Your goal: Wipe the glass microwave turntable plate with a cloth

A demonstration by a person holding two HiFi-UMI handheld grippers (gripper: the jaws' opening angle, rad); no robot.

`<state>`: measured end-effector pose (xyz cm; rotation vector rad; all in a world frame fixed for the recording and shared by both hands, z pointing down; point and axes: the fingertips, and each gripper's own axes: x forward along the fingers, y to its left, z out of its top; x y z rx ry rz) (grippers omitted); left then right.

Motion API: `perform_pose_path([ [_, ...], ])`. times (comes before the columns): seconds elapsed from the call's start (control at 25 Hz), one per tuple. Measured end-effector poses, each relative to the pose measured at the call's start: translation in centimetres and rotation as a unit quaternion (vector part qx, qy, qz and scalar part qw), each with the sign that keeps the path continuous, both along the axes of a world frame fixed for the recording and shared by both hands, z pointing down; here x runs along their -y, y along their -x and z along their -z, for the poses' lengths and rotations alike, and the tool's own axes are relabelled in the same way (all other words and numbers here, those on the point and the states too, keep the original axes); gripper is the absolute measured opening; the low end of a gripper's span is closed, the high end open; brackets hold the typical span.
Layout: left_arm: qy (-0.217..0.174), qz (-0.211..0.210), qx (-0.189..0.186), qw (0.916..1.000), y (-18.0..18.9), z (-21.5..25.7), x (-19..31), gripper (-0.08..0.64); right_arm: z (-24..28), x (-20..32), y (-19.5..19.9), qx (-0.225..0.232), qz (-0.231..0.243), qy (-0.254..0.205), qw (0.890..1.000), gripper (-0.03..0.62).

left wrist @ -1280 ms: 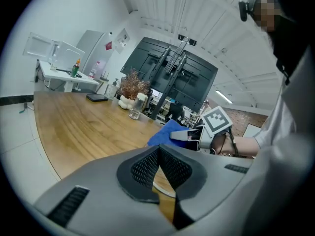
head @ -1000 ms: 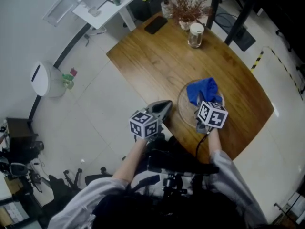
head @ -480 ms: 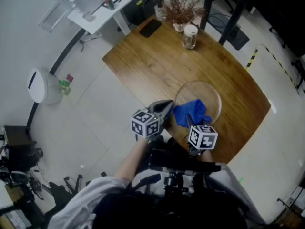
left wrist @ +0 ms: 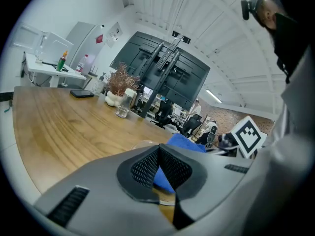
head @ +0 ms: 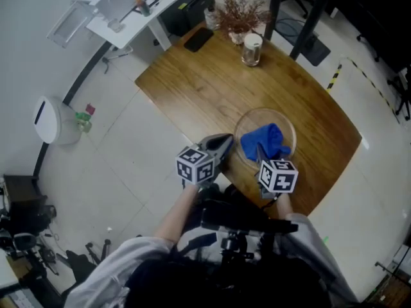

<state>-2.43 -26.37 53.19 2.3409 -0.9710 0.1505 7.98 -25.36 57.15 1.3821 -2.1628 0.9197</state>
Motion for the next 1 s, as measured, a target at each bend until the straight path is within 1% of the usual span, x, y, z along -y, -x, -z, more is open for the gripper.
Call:
perform_pose_path([
  [0.12,-0.003,-0.004,-0.002,1.0000,-0.2,0.2,0.0,0.000,0.6,3.3,-2.0,-0.059,-0.009,-0.051,0.997,0.078],
  [0.24,-0.005,-0.010,-0.001,0.9999,-0.5,0.3,-0.2,0.000,0.7,5.8,-4.2,-0.118,-0.024,-0.093,0.988,0.078],
  [0.32,-0.004,-0.014,0.000,0.9999,-0.6,0.3,-0.5,0.000,1.3,7.0,-5.5,-0.140,-0.043,-0.121,0.982,0.078],
  [0.4,-0.002,-0.016,0.002,0.9999,-0.6,0.1,-0.7,0.000,1.8,8.3,-6.4,-0.149,-0.060,-0.146,0.976,0.078],
  [0.48,0.000,-0.019,0.003,0.9998,-0.7,0.0,-0.9,-0.001,1.4,9.3,-7.1,-0.164,-0.069,-0.147,0.973,0.080],
  [0.56,0.001,-0.022,0.004,0.9997,-0.8,-0.1,-1.1,0.000,0.7,9.5,-7.7,-0.175,-0.072,-0.130,0.973,0.080],
  [0.64,0.002,-0.024,0.005,0.9997,-0.9,-0.1,-1.4,0.000,0.4,9.1,-7.9,-0.159,-0.080,-0.113,0.977,0.078],
  [0.76,0.003,-0.024,0.006,0.9997,-0.8,-0.2,-1.6,0.000,0.1,7.6,-7.6,-0.105,-0.094,-0.088,0.986,0.080],
  [0.84,0.003,-0.023,0.007,0.9997,-0.6,-0.4,-1.7,0.000,-0.2,6.2,-7.1,-0.077,-0.097,-0.075,0.989,0.078],
  [1.0,0.003,-0.024,0.005,0.9997,-0.5,-0.4,-1.7,0.000,-0.9,2.7,-5.7,-0.053,-0.084,-0.060,0.993,0.078],
])
